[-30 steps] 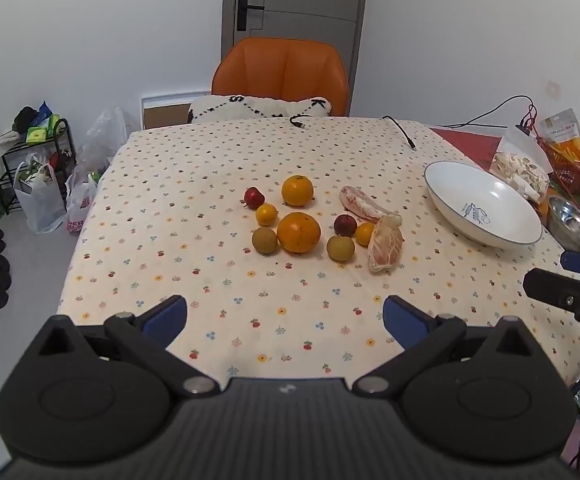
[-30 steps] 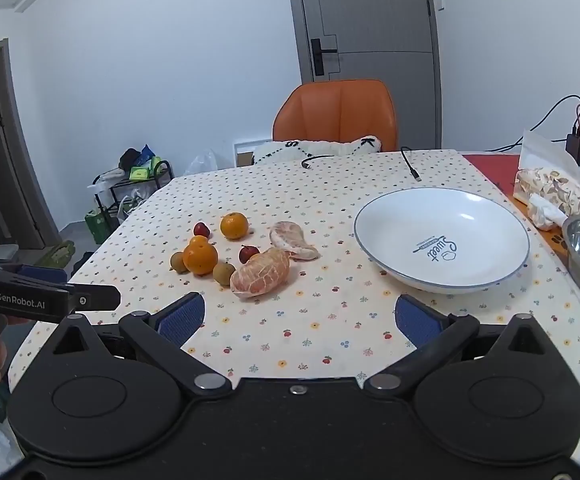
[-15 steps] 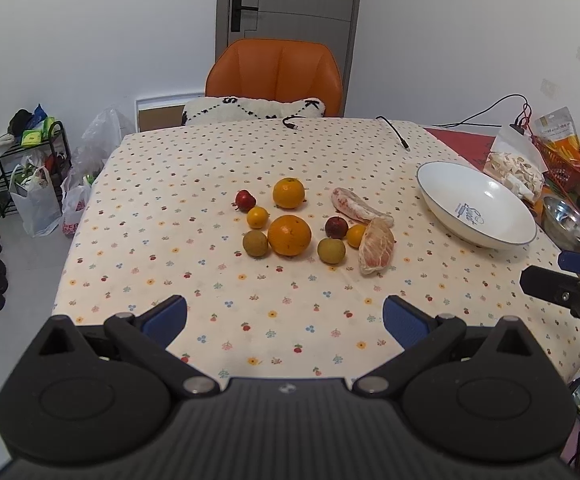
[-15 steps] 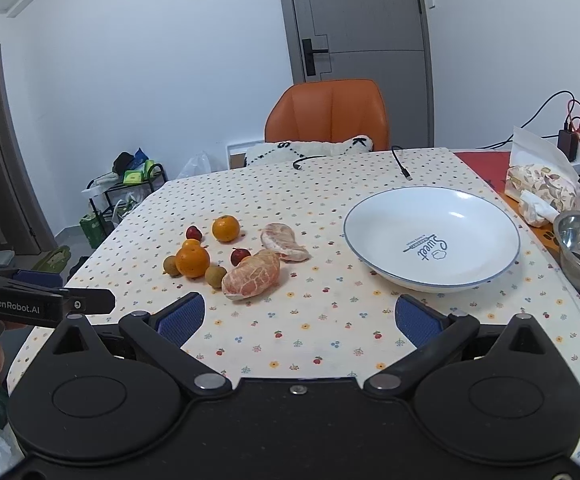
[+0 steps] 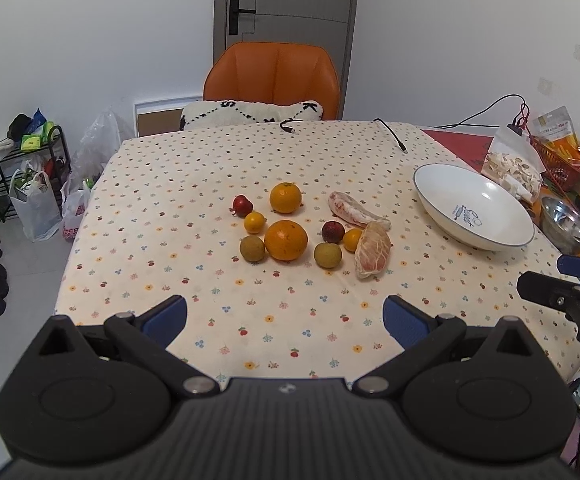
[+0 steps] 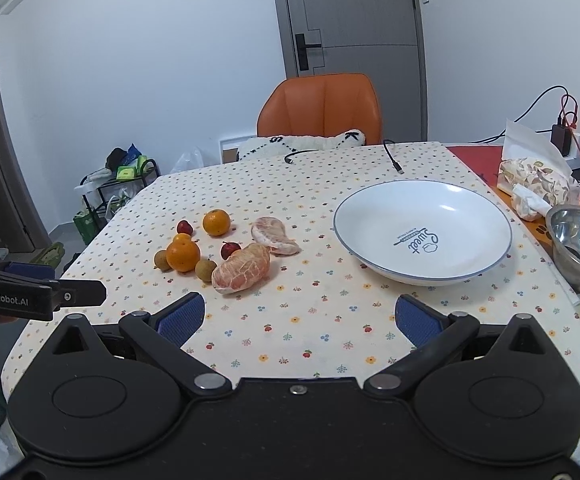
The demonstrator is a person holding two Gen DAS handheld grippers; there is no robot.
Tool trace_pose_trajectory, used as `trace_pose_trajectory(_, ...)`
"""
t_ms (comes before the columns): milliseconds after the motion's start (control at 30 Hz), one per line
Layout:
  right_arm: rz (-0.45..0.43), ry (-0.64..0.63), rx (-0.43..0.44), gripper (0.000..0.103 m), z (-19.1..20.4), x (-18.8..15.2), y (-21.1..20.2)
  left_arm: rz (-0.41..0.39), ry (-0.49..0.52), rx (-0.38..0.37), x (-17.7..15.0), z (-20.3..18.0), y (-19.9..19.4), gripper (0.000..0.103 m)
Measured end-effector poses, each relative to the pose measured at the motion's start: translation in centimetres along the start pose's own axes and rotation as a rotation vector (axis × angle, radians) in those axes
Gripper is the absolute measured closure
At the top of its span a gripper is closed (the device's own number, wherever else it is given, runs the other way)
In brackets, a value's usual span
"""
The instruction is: Organize fruits
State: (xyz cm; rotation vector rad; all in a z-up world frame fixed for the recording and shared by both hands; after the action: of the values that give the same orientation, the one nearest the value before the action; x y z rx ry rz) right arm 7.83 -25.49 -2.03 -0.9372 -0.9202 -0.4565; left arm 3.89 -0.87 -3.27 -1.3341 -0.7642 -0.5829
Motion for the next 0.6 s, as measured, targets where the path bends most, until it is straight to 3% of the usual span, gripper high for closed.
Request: trace_pose_trajectory(600,0.001,0.0,0.01,0.0,-0.12,-0.01,-0.09,-0.005,0.005,0.014,-0.07,0.12,-0.74,0.0)
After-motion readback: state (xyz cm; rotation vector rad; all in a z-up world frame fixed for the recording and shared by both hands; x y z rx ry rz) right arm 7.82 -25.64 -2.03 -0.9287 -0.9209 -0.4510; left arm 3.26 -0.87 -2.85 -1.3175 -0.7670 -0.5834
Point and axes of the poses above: each gripper's, at about its wrist camera, not at the fingertips, and y roughly the way its jaws point, z to its left, x to its top, the point moved 6 cm from there along y, roughly the way its jaws point, and after that the axes turned 10 degrees about x, right-handed, at the moved point
